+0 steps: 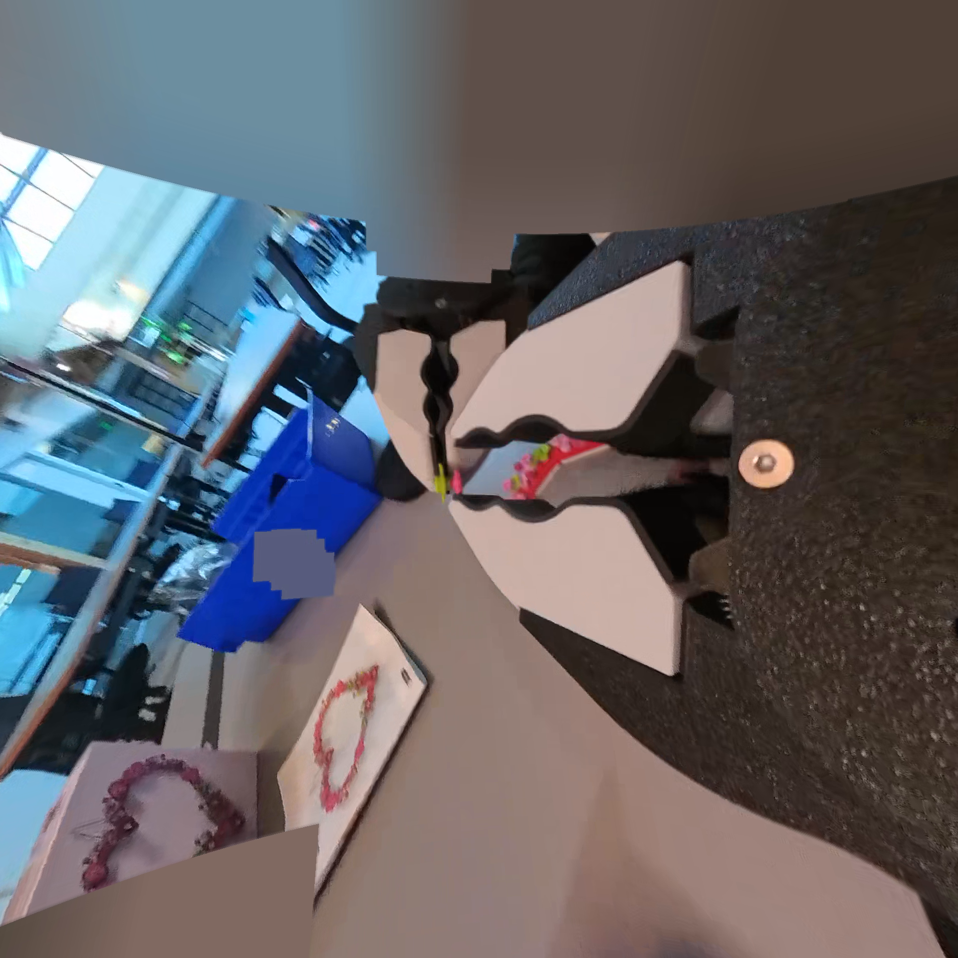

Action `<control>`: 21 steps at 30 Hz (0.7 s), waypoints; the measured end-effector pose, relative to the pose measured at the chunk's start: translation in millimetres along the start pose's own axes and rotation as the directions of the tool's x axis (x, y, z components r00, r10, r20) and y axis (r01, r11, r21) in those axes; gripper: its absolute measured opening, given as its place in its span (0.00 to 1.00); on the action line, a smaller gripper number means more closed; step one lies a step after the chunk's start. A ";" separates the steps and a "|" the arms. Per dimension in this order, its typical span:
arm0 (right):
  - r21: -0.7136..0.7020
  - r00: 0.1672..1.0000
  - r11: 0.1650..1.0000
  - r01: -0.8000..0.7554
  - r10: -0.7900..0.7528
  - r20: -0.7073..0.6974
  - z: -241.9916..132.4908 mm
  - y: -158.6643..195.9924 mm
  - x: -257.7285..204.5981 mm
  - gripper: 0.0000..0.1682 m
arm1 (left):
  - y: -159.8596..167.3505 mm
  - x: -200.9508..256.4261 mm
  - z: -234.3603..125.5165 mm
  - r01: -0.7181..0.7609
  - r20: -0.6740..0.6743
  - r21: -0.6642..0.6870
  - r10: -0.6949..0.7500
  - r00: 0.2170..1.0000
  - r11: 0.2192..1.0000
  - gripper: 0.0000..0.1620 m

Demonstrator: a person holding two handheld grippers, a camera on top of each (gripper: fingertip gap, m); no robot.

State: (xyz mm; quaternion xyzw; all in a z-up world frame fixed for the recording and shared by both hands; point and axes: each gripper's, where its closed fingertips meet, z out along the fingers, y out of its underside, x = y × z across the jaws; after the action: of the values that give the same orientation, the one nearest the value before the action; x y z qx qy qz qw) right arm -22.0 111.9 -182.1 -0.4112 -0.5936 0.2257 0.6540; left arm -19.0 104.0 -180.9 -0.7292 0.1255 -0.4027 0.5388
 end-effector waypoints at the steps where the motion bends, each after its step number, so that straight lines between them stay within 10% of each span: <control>1: 0.012 1.000 1.000 0.023 -0.023 -0.001 -0.5 -2.0 -1.0 0.01 | -2.3 0.4 -0.6 0.015 -0.008 0.031 -0.015 1.000 0.999 0.10; 21: 0.124 0.989 0.982 0.141 -0.146 0.030 -10.4 -19.4 -11.9 0.01 | 2.1 16.5 -3.0 0.011 -0.099 0.015 -0.009 0.995 1.000 0.09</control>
State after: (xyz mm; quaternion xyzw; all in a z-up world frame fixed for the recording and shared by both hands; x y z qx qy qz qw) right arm -18.1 88.9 -173.0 -0.3224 -0.6193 0.2217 0.6807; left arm -10.0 90.9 -175.0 -0.7048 0.1452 -0.4419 0.5356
